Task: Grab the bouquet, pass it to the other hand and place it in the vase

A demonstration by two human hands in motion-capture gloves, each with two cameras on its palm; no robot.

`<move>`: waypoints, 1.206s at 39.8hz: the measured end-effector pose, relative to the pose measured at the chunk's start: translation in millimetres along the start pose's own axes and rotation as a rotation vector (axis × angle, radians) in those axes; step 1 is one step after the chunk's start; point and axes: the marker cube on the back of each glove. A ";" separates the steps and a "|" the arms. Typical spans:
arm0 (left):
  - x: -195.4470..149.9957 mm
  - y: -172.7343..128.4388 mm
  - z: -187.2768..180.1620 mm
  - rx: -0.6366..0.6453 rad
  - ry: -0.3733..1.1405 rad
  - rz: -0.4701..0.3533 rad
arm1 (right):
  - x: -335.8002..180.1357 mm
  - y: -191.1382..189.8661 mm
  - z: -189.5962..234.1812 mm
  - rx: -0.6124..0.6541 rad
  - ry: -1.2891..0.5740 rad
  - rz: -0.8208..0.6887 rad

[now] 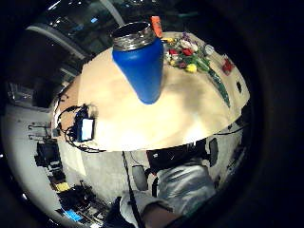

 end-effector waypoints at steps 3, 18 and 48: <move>2.2 2.6 -1.9 -0.004 -0.001 -0.001 | -0.2 2.7 -1.4 0.010 0.004 -0.005; 10.3 -0.6 4.3 -0.014 0.017 0.041 | -3.5 13.6 -5.5 0.000 0.016 -0.010; 4.5 -4.2 12.9 -0.091 -0.046 0.070 | 89.7 -37.9 93.8 -0.105 -0.088 0.230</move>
